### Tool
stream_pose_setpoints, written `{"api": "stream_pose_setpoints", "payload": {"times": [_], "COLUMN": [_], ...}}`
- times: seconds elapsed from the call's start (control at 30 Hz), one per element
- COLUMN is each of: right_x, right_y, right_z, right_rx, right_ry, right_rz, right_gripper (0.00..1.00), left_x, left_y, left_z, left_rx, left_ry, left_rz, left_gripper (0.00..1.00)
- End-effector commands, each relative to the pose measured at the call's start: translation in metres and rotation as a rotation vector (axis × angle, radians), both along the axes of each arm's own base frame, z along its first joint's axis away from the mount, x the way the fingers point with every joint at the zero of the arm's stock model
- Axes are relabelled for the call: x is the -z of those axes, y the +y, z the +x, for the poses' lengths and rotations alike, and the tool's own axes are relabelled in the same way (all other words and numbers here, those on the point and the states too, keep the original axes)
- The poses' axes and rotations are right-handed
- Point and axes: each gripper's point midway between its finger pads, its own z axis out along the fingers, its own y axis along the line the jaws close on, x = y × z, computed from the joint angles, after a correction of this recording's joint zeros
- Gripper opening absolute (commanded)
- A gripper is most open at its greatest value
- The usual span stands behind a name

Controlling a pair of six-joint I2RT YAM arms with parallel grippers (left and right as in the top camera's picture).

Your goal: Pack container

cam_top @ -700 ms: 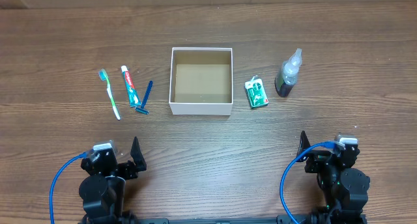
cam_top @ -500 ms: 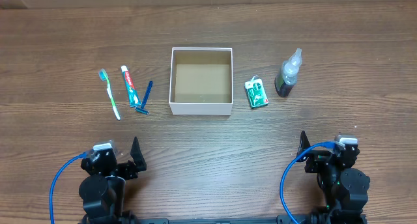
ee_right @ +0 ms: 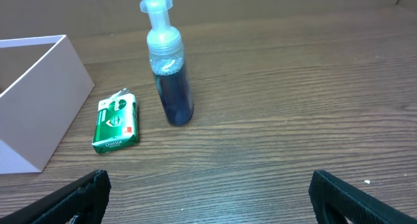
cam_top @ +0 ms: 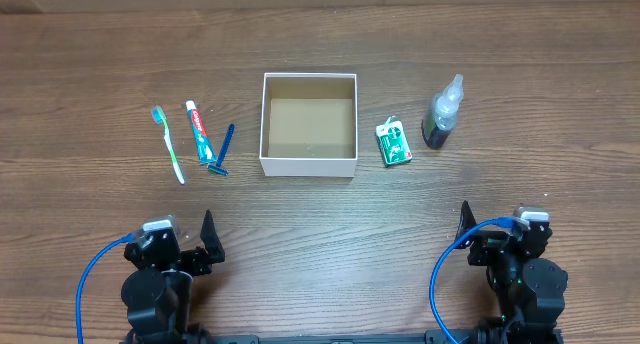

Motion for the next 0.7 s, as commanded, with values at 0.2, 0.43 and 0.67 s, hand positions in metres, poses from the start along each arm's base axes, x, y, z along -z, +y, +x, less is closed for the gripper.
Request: {"api": "stream_pose_setpoints", "payload": {"times": [0.2,0.43,0.67], "right_x": [0.0018,0.0018,0.0020], "right_y": [-0.0004,-0.0004,0.0016], "right_z": [0.0002,0.0002,0.0002], "right_rx": [-0.001,-0.001,-0.010], "right_ry": [-0.003,-0.003,-0.002], "right_rz": [-0.006,-0.006,-0.006], "right_gripper": [1.00,1.00,1.00], "left_x": [0.0028,0.0028,0.0028], "left_y": [-0.0025,-0.0026,-0.0026], "left_z": [0.0004,0.0004,0.0004], "left_rx": [0.015,0.016,0.016], "left_ry": [-0.003,-0.003,-0.003], "left_rz": [0.000,0.000,0.000], "left_gripper": [1.00,1.00,1.00]}}
